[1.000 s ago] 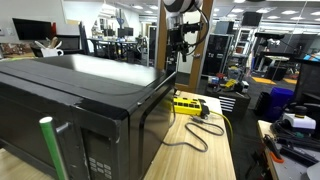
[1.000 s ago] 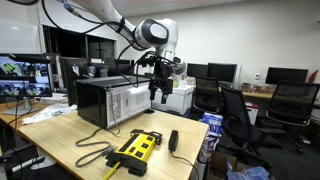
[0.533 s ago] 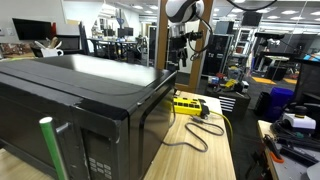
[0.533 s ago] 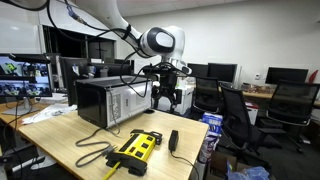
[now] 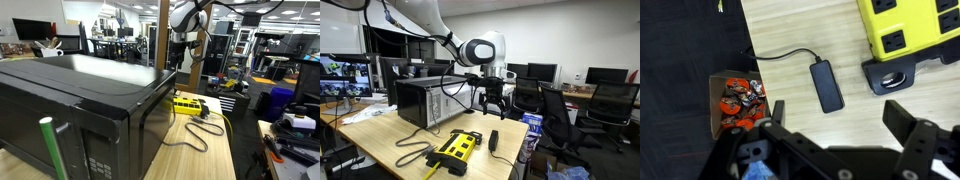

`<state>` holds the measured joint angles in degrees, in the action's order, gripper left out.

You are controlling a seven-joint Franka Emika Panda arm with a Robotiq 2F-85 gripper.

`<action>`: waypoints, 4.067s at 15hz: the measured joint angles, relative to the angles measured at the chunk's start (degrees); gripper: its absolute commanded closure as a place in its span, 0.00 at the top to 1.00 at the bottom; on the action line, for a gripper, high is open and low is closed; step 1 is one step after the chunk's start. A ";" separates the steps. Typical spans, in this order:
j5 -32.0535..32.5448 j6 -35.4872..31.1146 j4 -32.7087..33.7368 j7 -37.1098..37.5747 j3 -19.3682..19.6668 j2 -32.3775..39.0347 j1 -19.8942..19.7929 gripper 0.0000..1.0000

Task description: Pick up the black plug and plug it into the middle socket on the right side of the yellow extension cable

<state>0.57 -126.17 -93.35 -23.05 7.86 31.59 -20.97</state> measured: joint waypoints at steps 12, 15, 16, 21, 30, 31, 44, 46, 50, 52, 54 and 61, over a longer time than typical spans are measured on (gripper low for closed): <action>-1.04 -3.35 -5.58 -16.86 -2.68 0.66 -2.74 1.00; -1.04 -3.41 -4.18 -18.70 -2.67 2.46 -3.54 1.00; -1.04 -3.44 -3.57 -19.12 -2.67 3.01 -3.64 1.00; -1.04 -7.49 -0.23 -20.90 -3.34 6.90 -3.70 1.00; -1.03 -8.56 4.14 -23.31 -4.60 11.93 -3.78 1.00; -1.03 -8.56 4.20 -23.35 -4.60 12.09 -3.82 1.00; -0.99 -8.47 5.75 -24.04 -5.42 15.13 -4.56 0.12; -0.66 -8.38 6.12 -24.91 -5.37 15.16 -4.56 0.12; 1.32 -2.84 9.22 -27.86 -5.20 14.65 -4.36 0.12; 2.25 1.68 10.59 -30.23 -5.20 13.93 -4.14 0.12; 3.53 4.89 11.42 -32.98 -5.12 13.00 -3.82 0.12; 8.93 8.43 10.50 -45.23 -3.92 8.33 -2.71 0.12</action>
<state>9.51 -117.73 -82.85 -68.28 3.94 39.92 -23.68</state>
